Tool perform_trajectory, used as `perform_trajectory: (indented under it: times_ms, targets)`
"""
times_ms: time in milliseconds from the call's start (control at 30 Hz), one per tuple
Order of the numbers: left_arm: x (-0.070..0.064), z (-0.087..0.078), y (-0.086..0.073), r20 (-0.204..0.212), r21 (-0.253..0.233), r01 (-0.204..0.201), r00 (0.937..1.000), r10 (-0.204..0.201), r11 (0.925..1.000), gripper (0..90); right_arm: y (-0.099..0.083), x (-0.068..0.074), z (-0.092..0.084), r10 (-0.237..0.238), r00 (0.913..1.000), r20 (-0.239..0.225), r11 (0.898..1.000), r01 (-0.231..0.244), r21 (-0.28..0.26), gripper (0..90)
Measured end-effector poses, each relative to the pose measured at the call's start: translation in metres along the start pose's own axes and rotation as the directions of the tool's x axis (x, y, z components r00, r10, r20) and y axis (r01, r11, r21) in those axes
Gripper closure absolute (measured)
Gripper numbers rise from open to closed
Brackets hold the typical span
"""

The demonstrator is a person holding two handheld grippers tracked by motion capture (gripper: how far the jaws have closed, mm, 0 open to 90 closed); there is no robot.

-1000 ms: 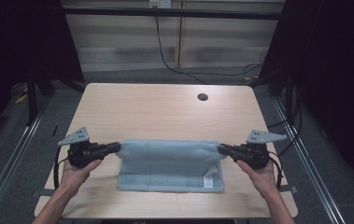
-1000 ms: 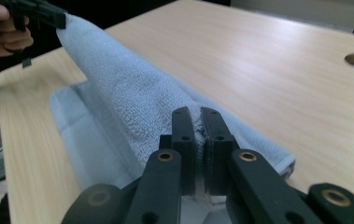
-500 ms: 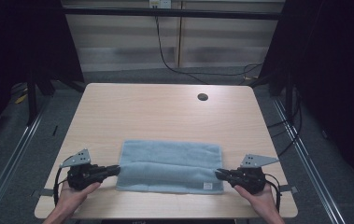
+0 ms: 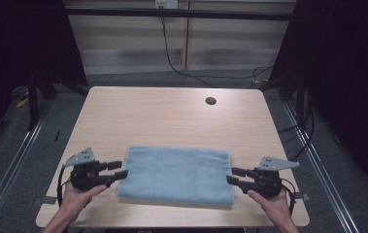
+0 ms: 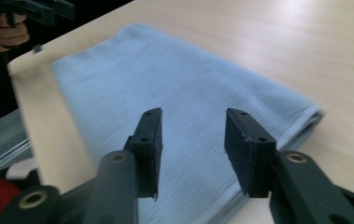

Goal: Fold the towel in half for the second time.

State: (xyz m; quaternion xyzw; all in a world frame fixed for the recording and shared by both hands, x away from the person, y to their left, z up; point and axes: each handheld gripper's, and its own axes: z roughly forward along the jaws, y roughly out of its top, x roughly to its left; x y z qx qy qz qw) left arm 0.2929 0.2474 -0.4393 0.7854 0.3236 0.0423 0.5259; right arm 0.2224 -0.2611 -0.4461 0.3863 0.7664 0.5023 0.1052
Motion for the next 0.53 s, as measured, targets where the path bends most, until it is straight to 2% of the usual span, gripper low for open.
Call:
perform_trajectory:
  times_ms: [33, 67, 133, 167, 233, 267, 300, 333, 367, 400, 433, 467, 533]
  targets:
    - [0.001, 0.002, 0.006, -0.019, 0.006, -0.005, 0.9998, 0.005, 1.0, 45.8, 0.006, -0.004, 0.001, 0.004, 1.0, 0.005, 1.0, -0.004, -0.019, 55.2]
    - [0.001, 0.005, 0.015, -0.055, 0.029, -0.034, 0.9979, 0.035, 0.999, 44.6, 0.009, -0.007, 0.002, 0.007, 1.0, 0.002, 1.0, -0.007, -0.025, 53.7]
    - [0.004, 0.007, 0.023, -0.06, 0.017, -0.027, 0.9978, 0.028, 0.9995, 42.3, 0.02, -0.015, 0.004, 0.008, 0.9989, 0.046, 0.999, -0.007, -0.041, 49.2]
    - [0.008, 0.008, 0.025, -0.072, -0.004, -0.014, 0.9973, 0.013, 0.9999, 41.7, 0.023, -0.018, 0.004, 0.011, 0.9985, 0.054, 0.999, -0.008, -0.053, 48.7]
    - [0.019, 0.01, 0.022, -0.105, -0.009, 0.006, 0.9944, -0.007, 0.9999, 38.9, 0.028, -0.027, 0.005, 0.051, 0.9952, 0.084, 0.994, -0.042, -0.1, 43.7]
    - [0.025, 0.011, 0.019, -0.123, -0.008, 0.033, 0.9919, -0.034, 0.9994, 38.0, 0.029, -0.031, 0.006, 0.054, 0.9939, 0.096, 0.994, -0.044, -0.102, 43.4]
    - [0.033, 0.011, 0.012, -0.144, -0.013, 0.073, 0.9867, -0.074, 0.9972, 36.3, 0.028, -0.034, 0.007, 0.053, 0.9915, 0.119, 0.994, -0.041, -0.1, 42.4]
    - [0.036, 0.01, 0.007, -0.144, -0.023, 0.09, 0.9853, -0.092, 0.9957, 33.5, 0.025, -0.036, 0.009, 0.051, 0.9863, 0.157, 0.995, -0.038, -0.089, 40.0]
    - [0.037, 0.008, 0.001, -0.166, -0.042, 0.109, 0.9794, -0.115, 0.9931, 33.3, 0.023, -0.036, 0.01, 0.054, 0.9873, 0.15, 0.996, -0.042, -0.08, 39.5]
    - [0.037, 0.008, 0.001, -0.166, -0.042, 0.109, 0.9794, -0.115, 0.9931, 32.4, 0.023, -0.036, 0.01, 0.054, 0.9873, 0.15, 0.996, -0.042, -0.08, 39.5]
    - [0.032, 0.006, -0.002, -0.172, -0.007, 0.084, 0.9815, -0.083, 0.9965, 28.6, 0.016, -0.036, 0.012, 0.065, 0.9872, 0.146, 0.996, -0.055, -0.072, 37.0]
    - [0.029, 0.005, -0.005, -0.176, -0.023, 0.075, 0.9814, -0.077, 0.9969, 27.8, 0.014, -0.035, 0.013, 0.066, 0.9871, 0.146, 0.996, -0.057, -0.065, 36.2]
    - [0.027, 0.006, -0.006, -0.169, -0.017, 0.066, 0.9832, -0.068, 0.9977, 25.0, 0.012, -0.035, 0.013, 0.076, 0.986, 0.148, 0.996, -0.067, -0.065, 34.2]
